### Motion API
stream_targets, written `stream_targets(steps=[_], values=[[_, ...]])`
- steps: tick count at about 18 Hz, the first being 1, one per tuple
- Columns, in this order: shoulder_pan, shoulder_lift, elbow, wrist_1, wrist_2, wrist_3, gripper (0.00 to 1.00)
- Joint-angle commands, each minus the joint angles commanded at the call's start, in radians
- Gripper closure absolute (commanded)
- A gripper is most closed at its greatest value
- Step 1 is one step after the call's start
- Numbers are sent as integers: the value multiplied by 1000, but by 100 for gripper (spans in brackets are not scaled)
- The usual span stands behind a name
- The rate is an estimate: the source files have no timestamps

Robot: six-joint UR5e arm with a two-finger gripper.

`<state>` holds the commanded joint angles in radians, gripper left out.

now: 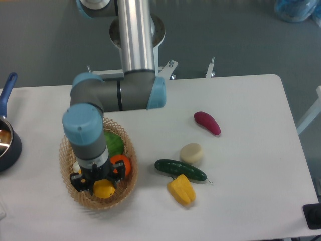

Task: Pick up the mango from the basket
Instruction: 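Lift the yellow mango out of the basket and carry it beside the cucumber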

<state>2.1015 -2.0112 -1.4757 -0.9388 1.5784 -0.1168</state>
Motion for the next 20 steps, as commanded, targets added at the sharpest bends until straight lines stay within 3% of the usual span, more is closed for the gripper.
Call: stream_targets(steps=[5,11,16,20], values=[[31,32,5,6,61,231,49],[170,63,43,12,51,526,49],[270,71,66,11,49,692,50],[296,72,84,9,46,710,50]])
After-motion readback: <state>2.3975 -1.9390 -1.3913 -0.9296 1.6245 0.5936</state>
